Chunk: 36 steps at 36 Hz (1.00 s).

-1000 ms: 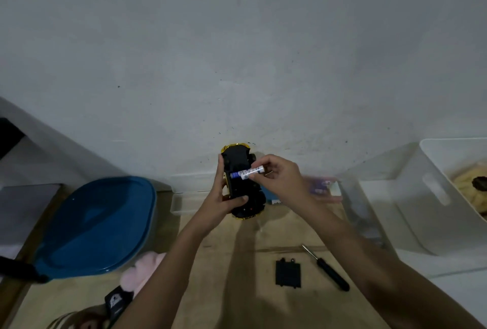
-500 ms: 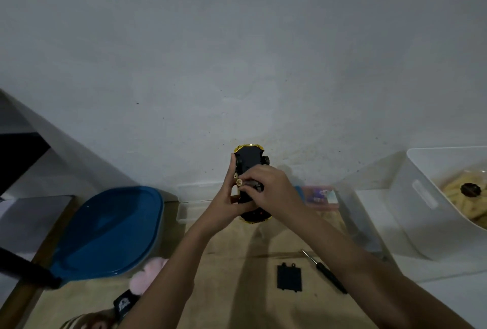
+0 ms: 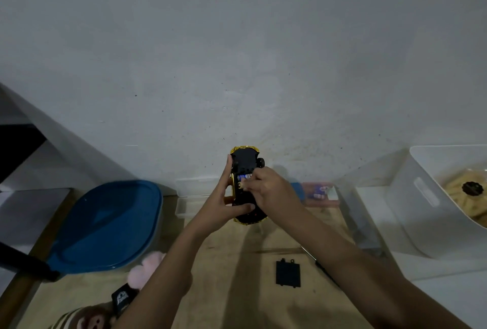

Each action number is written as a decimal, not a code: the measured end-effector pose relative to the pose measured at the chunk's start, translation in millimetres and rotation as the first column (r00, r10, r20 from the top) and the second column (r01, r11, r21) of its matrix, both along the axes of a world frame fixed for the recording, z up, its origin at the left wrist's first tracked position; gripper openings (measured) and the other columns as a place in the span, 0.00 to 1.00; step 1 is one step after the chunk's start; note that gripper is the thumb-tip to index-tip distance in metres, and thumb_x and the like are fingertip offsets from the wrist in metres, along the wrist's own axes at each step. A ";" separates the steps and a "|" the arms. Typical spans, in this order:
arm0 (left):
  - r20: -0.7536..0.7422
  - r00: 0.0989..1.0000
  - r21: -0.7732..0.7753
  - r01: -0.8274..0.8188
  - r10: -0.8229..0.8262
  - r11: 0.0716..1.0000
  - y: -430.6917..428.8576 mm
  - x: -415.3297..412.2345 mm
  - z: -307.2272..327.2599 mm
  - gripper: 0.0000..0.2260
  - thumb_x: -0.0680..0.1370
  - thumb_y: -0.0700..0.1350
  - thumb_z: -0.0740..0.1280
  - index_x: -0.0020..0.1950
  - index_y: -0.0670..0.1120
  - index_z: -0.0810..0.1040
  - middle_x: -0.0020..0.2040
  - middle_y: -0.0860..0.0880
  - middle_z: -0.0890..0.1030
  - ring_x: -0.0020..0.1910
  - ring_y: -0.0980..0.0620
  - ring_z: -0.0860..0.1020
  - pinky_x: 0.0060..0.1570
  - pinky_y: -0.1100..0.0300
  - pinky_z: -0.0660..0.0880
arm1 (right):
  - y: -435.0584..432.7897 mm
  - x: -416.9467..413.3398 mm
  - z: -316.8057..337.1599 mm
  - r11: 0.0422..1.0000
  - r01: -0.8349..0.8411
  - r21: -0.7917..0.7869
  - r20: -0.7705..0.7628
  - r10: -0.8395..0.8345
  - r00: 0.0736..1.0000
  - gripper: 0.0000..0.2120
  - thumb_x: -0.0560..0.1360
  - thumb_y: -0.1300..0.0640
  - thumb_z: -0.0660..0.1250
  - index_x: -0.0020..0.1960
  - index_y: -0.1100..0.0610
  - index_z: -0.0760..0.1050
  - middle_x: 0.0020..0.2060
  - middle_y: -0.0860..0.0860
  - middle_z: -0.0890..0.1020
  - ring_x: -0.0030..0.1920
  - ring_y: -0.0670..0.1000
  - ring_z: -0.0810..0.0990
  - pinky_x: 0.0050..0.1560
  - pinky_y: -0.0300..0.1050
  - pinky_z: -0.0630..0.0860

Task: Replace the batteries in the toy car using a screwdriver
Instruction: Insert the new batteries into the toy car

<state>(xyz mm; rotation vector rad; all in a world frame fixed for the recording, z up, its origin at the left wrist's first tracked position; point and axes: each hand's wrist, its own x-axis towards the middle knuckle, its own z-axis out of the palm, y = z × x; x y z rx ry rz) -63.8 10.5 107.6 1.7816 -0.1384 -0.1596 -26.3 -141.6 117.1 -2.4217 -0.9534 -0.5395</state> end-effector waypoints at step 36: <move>-0.214 0.972 -0.045 -0.112 0.100 0.993 22.9 27.4 -75.2 0.49 0.71 0.36 0.73 0.71 0.72 0.44 0.65 0.59 0.68 0.55 0.63 0.78 0.60 0.52 0.74 | -57.2 50.8 -154.9 0.766 0.171 -0.620 -0.272 -0.414 0.869 0.26 0.39 0.70 0.79 0.36 0.62 0.79 0.33 0.59 0.78 0.27 0.54 0.77 0.16 0.38 0.67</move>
